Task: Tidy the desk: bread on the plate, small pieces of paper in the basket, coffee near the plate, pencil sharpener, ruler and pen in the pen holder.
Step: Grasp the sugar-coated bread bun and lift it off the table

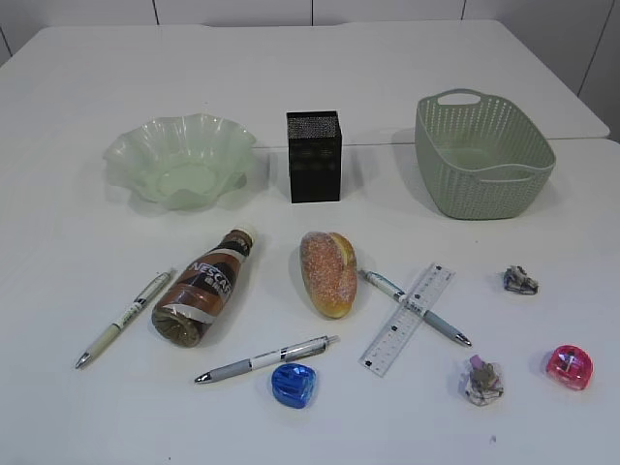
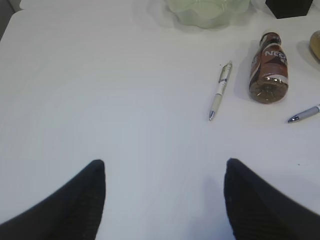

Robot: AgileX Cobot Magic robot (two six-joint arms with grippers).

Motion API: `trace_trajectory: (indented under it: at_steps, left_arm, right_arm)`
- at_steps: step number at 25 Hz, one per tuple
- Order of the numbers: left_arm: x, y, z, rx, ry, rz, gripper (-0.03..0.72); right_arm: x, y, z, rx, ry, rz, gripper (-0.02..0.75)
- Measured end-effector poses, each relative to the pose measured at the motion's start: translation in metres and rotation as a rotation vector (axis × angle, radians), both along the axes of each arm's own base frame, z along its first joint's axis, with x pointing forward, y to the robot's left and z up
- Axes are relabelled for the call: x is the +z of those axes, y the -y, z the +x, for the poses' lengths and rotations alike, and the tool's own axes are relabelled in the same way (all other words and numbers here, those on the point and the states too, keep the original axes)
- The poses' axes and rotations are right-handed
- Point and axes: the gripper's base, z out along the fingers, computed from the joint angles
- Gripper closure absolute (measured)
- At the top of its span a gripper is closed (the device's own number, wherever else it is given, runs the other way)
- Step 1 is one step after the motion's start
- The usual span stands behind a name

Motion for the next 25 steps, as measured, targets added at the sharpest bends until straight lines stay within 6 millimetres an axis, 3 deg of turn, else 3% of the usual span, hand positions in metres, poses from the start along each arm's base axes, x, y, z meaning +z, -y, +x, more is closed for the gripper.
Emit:
trace_trajectory:
  at_steps: [7,10,25]
  left_arm:
    - [0.0,0.0,0.003,-0.016,-0.018,0.0,0.168]
    - [0.01,0.0,0.005,-0.018,-0.029,0.002,0.168]
    - [0.136,0.0,0.001,-0.024,0.038,0.003,0.168]
  right_arm:
    - [0.0,0.0,0.0,0.001,0.0,0.002,0.225]
    - [0.0,-0.001,0.0,0.005,0.001,0.008,0.225]
    - [0.001,-0.003,0.002,0.004,-0.035,0.061,0.225]
